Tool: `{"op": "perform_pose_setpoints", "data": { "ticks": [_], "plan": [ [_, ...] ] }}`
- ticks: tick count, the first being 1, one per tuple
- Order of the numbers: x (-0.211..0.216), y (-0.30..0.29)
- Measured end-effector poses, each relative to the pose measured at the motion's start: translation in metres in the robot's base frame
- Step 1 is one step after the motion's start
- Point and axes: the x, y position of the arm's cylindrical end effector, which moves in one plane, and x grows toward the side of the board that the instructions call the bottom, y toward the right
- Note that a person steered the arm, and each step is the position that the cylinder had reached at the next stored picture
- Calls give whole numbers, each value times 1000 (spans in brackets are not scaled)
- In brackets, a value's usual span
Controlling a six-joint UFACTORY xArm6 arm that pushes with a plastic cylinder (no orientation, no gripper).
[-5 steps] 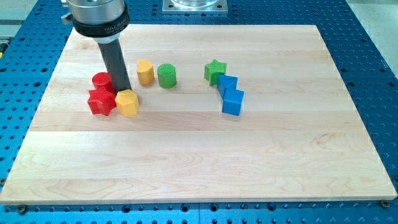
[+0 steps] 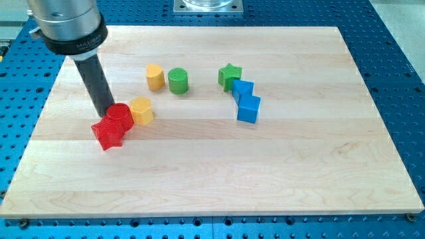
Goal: Separate the red blocks from each other
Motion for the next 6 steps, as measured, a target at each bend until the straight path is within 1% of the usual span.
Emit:
{"op": "perform_pose_setpoints", "data": {
  "ticks": [1,2,3,4,5,6],
  "plan": [
    [0,1],
    [-11,15],
    [7,18],
    [66,18],
    [112,19],
    [101,32]
  ]
}}
